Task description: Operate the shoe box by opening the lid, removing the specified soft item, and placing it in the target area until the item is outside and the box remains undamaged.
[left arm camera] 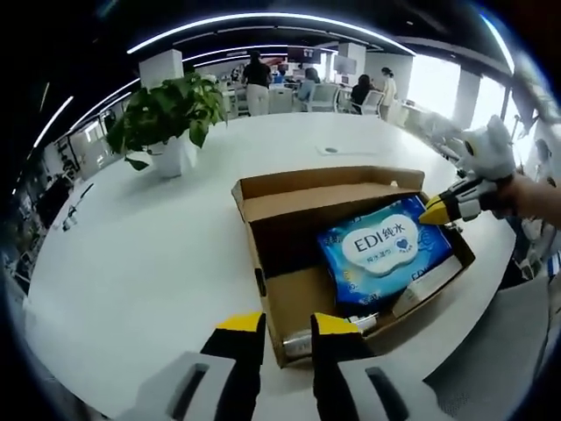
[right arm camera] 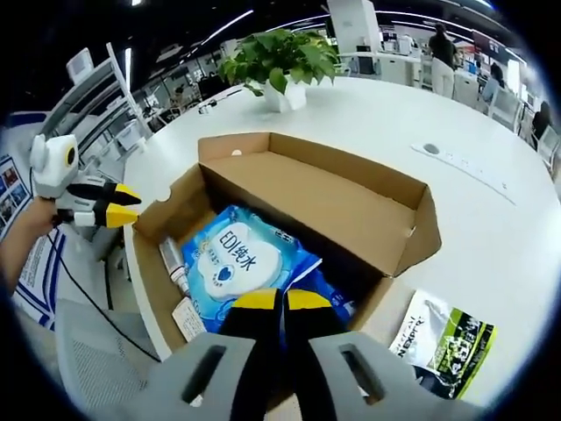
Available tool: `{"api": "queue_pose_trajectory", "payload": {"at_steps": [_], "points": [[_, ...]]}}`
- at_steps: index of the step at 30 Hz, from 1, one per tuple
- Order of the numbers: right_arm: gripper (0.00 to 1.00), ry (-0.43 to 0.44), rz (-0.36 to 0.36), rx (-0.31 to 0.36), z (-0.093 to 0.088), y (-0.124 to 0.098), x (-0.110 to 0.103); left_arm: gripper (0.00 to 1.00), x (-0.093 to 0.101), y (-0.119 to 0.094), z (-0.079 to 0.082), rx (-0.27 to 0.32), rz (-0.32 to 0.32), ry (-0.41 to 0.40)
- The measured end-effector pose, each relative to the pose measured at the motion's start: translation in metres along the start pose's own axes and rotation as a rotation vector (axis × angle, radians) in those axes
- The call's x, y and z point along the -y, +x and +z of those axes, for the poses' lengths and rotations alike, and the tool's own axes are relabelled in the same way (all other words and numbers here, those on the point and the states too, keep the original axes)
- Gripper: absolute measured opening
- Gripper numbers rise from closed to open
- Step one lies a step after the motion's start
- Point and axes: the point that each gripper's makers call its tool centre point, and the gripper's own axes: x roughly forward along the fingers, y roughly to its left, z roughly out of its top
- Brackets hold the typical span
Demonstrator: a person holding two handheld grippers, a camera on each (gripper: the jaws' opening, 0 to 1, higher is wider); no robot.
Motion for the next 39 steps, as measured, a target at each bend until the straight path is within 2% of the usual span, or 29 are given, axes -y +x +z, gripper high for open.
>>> {"api": "queue_pose_trajectory", "payload": {"at_steps": [5,8,10,15,20,25,32,36,39], "points": [[0.00,0.000,-0.003,-0.007,-0.002,-0.003,0.002,0.21,0.013,0.009,0.005,-0.003,-0.035,0.021],[0.00,-0.004,-0.008,-0.010,-0.002,-0.005,0.004,0.21,0.023,0.019,0.006,-0.010,-0.077,0.029],[0.00,-0.003,-0.010,-0.011,-0.003,-0.006,0.005,0.21,0.032,0.028,0.006,-0.010,-0.122,-0.002],[0.00,-0.030,-0.028,-0.020,-0.007,-0.008,0.009,0.21,0.047,0.049,0.002,-0.046,-0.193,-0.016],[0.00,-0.058,-0.036,-0.023,-0.008,-0.010,0.010,0.21,0.059,0.066,0.000,-0.072,-0.292,-0.142],[0.00,-0.089,-0.045,-0.025,-0.009,-0.009,0.010,0.20,0.064,0.076,-0.003,-0.097,-0.327,-0.147],[0.00,-0.093,-0.047,-0.024,-0.009,-0.009,0.010,0.17,0.080,0.085,-0.007,-0.148,-0.417,-0.217],[0.00,-0.073,-0.047,-0.019,-0.009,-0.010,0.009,0.14,0.084,0.089,-0.008,-0.152,-0.432,-0.268],[0.00,-0.062,-0.050,-0.014,-0.009,-0.011,0.009,0.07,0.084,0.087,-0.005,-0.148,-0.436,-0.287]]}}
